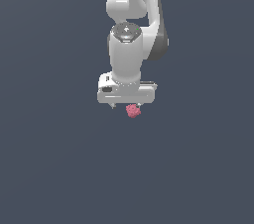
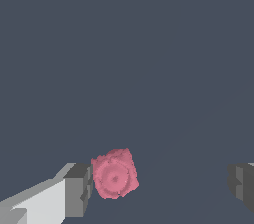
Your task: Pick up the object and move it to a goal position.
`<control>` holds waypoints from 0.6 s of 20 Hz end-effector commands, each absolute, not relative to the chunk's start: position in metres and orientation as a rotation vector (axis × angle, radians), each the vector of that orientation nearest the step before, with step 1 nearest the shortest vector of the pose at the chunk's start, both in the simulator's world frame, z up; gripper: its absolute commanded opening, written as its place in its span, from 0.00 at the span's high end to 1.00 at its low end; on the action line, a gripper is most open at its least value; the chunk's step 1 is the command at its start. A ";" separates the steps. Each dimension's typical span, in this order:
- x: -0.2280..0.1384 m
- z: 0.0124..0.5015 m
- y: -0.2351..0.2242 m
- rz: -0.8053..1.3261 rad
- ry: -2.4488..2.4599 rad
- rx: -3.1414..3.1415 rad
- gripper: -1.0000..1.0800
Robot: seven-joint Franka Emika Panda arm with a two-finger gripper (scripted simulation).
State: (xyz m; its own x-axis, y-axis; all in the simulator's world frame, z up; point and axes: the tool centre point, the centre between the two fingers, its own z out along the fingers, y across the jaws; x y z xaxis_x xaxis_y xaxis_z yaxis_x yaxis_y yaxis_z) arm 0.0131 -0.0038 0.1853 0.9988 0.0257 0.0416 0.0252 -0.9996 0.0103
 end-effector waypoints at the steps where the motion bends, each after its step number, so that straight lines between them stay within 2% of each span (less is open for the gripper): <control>1: 0.013 0.185 -0.004 0.065 0.040 3.131 0.04; 12: 0.006 0.181 -0.017 0.010 0.031 3.143 0.04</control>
State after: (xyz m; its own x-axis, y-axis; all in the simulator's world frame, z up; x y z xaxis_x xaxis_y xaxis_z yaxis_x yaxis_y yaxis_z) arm 0.0061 -0.0163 0.1812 0.9998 0.0192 0.0090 0.0192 -0.9998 0.0000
